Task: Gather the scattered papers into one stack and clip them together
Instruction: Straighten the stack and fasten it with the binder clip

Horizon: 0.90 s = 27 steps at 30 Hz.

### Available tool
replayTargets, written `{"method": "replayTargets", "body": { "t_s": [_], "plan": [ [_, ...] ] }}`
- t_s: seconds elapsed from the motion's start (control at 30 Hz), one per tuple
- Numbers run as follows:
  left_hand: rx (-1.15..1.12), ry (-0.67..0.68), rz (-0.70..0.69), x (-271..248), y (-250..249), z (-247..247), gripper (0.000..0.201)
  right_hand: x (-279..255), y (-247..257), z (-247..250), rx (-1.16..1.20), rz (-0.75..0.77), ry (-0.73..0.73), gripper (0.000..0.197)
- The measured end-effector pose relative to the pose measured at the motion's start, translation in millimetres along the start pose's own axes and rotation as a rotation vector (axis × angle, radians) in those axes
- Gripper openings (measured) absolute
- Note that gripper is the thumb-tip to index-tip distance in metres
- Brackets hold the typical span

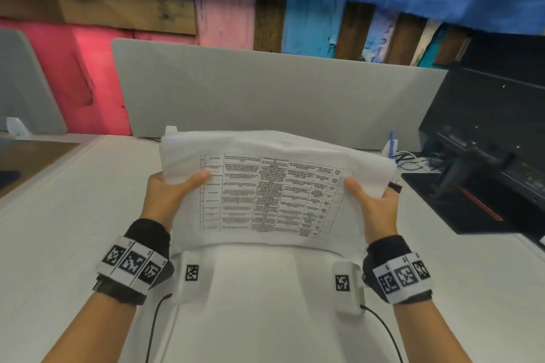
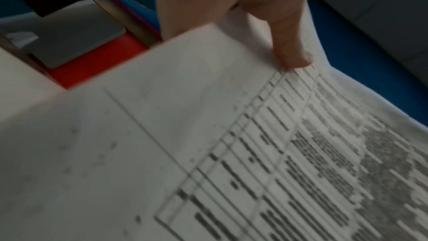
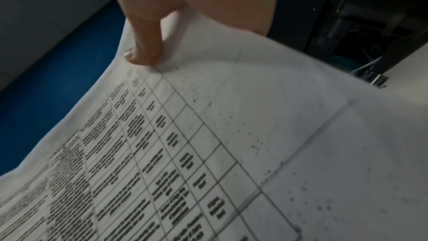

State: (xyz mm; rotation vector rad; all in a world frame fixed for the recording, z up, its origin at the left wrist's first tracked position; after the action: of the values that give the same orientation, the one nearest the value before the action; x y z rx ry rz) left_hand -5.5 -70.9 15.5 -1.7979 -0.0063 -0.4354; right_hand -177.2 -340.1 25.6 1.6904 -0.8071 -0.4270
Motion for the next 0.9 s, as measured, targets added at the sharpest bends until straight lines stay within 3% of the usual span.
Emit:
{"method": "replayTargets", "body": {
  "t_s": [0.07,0.1,0.2,0.27,0.37,0.43,0.5,0.57,0.67,0.73,0.8,0.9],
  "plan": [
    [-0.019,-0.015,-0.063,5,-10,-2,0.020,2,8,1,0.023,0.056,-0.022,0.071],
    [-0.034,0.012,-0.093,7,-13,-2,0.031,3,10,3,0.023,0.065,-0.022,0.070],
    [-0.013,0.094,-0.102,10,-7,2,0.078,3,22,8,-0.081,0.099,0.022,0.029],
    [0.015,0.136,-0.050,8,2,4,0.079,4,35,8,-0.256,0.157,0.069,0.020],
    [0.016,0.147,0.020,5,13,6,0.080,6,62,6,-0.649,0.230,0.140,0.018],
    [-0.011,0.164,0.032,4,16,7,0.085,12,76,0,-1.097,0.156,0.176,0.013],
    [-0.026,0.184,0.031,4,16,9,0.082,17,85,-15,-1.601,0.084,0.189,0.023],
    [-0.024,0.218,0.021,3,14,6,0.077,21,86,-44,-1.836,0.093,0.237,0.035],
    [-0.002,0.268,0.005,-3,7,-8,0.070,17,68,-106,-1.707,0.178,0.519,0.032],
    [0.029,0.231,-0.006,-3,0,-15,0.046,9,61,-135,-1.619,0.285,0.613,0.026],
    [0.124,0.137,-0.041,4,-8,-9,0.024,6,67,-140,-1.533,0.398,0.552,0.022],
    [0.254,-0.012,-0.084,25,-19,15,0.021,14,74,-113,-1.139,0.381,0.388,0.013]
  ]
}}
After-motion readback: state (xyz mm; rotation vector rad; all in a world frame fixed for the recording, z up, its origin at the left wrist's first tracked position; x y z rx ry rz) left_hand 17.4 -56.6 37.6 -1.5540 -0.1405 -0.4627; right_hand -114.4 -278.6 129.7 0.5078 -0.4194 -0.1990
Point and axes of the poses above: each hand's wrist, its own x-axis towards the middle knuckle, its own z-axis out of the back of the hand, y = z × x, the point moved 4 cm from there along x, towards the middle knuckle, and after that the axes turned 7 degrees about -z, right-handed, at the moved point
